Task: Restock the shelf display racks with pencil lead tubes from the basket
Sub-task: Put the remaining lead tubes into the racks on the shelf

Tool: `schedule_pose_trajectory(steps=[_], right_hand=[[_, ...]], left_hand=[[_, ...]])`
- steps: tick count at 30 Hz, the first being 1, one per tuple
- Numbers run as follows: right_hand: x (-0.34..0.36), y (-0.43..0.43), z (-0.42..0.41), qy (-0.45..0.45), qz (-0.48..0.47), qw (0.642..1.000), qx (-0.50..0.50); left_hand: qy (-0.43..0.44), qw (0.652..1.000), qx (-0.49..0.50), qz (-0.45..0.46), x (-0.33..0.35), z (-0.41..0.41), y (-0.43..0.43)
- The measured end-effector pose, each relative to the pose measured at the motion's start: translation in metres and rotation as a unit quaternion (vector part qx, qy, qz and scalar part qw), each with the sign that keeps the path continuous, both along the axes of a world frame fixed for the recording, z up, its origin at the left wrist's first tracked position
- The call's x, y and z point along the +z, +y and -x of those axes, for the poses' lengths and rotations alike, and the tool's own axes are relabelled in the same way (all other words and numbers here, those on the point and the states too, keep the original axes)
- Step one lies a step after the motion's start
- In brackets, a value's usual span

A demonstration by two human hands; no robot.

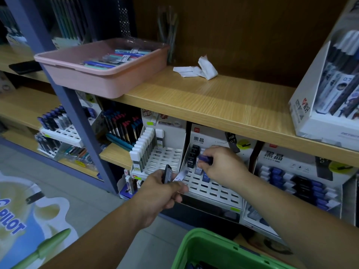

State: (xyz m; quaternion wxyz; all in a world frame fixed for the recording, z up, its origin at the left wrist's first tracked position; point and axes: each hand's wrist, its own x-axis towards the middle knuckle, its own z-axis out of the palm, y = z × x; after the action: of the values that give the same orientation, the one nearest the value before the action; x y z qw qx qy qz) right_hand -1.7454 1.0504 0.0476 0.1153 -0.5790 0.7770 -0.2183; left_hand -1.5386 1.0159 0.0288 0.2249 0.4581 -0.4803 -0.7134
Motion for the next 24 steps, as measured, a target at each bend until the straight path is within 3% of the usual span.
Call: schedule_pose_trajectory(steps=[4,7,9,17,21,24], right_hand=[[0.007,-0.003,-0.003,-0.009,-0.016,1.000,0.020],[0.021,0.001,-0.010,-0.176,0.035,0.984,0.017],[0.032,0.005,-0.019,-0.254,0.019,0.966,0.056],[0.032,0.004,-0.024,-0.173,-0.029,0.978,0.110],[0.019,0.002,-0.012,-0.185,0.055,0.981,0.037],[0.007,0.003,-0.003,-0.190,0.072,0.979,-0.018]], left_hand=[[-0.019,0.997,0.043,0.066,0.005,-0.001,0.001],[-0.011,0.996,0.047,0.077,0.010,-0.001,-0.001],[-0.016,0.996,0.031,0.087,0.010,0.001,0.000],[0.012,0.994,0.000,0.105,0.007,0.019,0.007],[0.003,0.996,0.040,0.077,0.006,0.018,0.001],[-0.070,0.995,0.017,0.063,0.006,0.014,-0.001]])
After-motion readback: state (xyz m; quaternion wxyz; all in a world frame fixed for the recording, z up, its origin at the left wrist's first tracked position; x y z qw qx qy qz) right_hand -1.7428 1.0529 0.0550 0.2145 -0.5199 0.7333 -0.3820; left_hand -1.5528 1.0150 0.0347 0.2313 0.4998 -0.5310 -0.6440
